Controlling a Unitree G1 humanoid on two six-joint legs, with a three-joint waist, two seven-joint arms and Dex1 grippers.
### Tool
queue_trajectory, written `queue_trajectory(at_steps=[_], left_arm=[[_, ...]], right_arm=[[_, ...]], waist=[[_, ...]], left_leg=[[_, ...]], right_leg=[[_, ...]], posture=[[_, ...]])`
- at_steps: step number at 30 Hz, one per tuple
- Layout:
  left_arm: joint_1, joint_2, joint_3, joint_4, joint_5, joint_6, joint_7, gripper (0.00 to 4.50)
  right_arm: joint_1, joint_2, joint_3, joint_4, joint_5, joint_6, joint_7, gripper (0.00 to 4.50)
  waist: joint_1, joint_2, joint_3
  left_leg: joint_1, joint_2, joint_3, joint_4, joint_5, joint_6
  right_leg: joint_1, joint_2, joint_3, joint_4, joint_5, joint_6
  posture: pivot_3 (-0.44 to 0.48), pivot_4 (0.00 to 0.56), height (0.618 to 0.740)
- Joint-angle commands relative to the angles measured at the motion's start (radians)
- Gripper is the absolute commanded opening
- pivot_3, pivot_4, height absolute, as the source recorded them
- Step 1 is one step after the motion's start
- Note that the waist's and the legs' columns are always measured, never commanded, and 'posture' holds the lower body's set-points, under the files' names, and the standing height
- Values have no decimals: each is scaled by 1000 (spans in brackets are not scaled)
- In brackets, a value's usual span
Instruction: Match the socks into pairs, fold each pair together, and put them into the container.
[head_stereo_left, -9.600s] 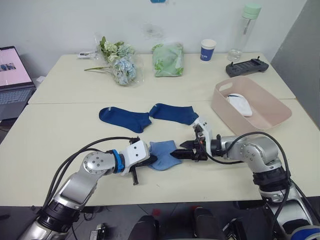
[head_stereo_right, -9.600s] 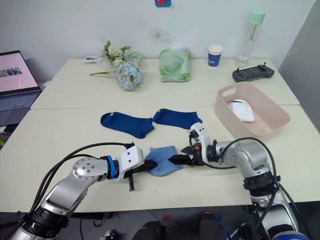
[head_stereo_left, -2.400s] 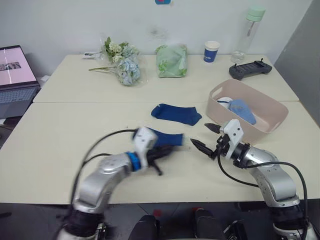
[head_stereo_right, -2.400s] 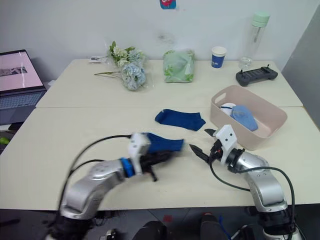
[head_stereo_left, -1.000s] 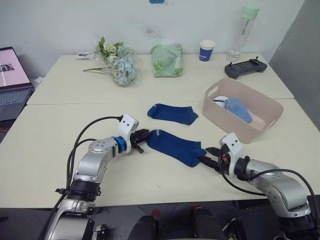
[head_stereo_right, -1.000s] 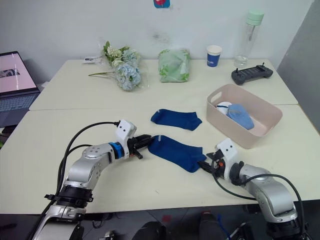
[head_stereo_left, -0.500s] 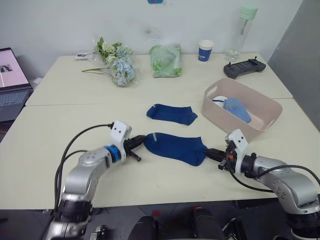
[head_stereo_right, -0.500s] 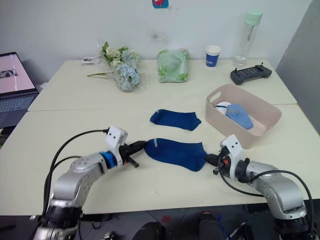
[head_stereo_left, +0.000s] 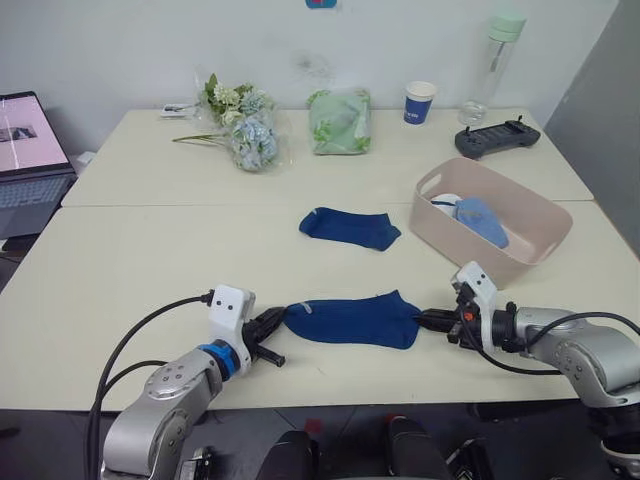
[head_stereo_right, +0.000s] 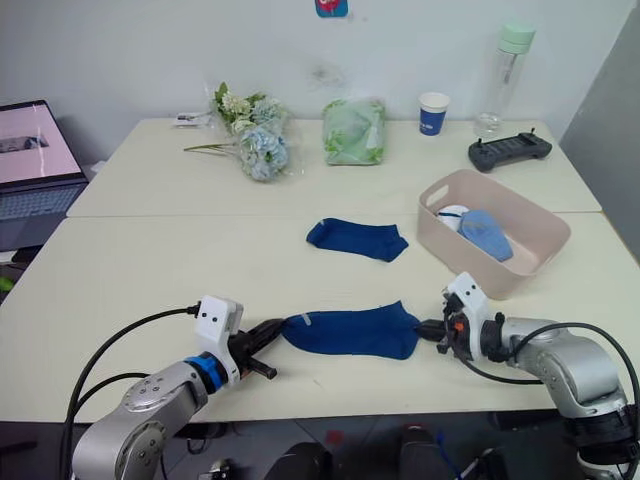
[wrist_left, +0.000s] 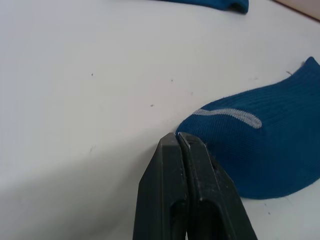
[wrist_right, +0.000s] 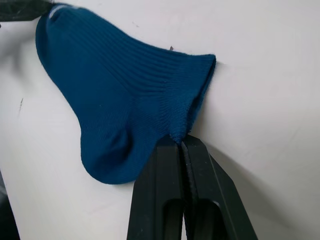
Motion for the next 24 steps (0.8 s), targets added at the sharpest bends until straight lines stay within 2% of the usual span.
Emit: queue_trajectory(at_steps=[1,6,8,12,18,19,21,23,24], left_arm=[[2,15,-24,-18,12,-18,-3,0],[5,37,-47,6,11,-27,-27,0],[5,44,-49,7,-2,-28,-45,0],[7,69,-50,-2,-12,-22,-73,1183],[3,150,37,10,-32,-31,-120,3101],[-18,160,67,25,-41,-48,-130,3391],[-44,181,85,38,-43,-97,-167,3391],[-55,216,28,37,0,-181,-233,3391],[-70,220,1,40,10,-222,-262,3391]], right_arm=[[1,-23,13,34,-29,-56,39,10],[2,-12,17,66,-57,-100,40,10],[-4,-4,14,73,-64,-115,36,472],[-3,-11,-2,71,-74,-137,32,1695],[-29,-40,-92,56,-80,-200,20,3748],[-35,-56,-80,49,-109,-248,35,3756],[-42,-78,-52,36,-145,-295,53,3756],[-51,-87,13,12,-209,-388,80,3756],[-66,-51,20,-3,-193,-396,74,3756]], waist=[[4,0,0],[5,0,0],[5,0,0],[5,0,0],[6,0,0],[6,1,0],[6,1,0],[6,1,0],[5,1,0]], left_leg=[[0,0,0,0,0,0],[0,0,0,0,0,0],[0,0,0,0,0,0],[0,0,0,0,0,0],[0,0,0,0,0,0],[0,0,0,0,0,0],[0,0,0,0,0,0],[0,0,0,0,0,0],[0,0,0,-1,0,-1]], right_leg=[[0,0,0,0,0,0],[0,0,0,0,0,0],[0,0,0,0,0,0],[0,0,0,0,0,0],[0,0,0,0,0,0],[0,0,0,0,0,0],[0,1,0,0,0,0],[0,1,-1,0,0,0],[0,1,-1,-1,0,0]], posture=[[0,150,740],[0,150,740],[0,150,740],[0,150,740],[0,150,740],[0,150,740],[0,150,740],[0,150,740],[0,150,740]])
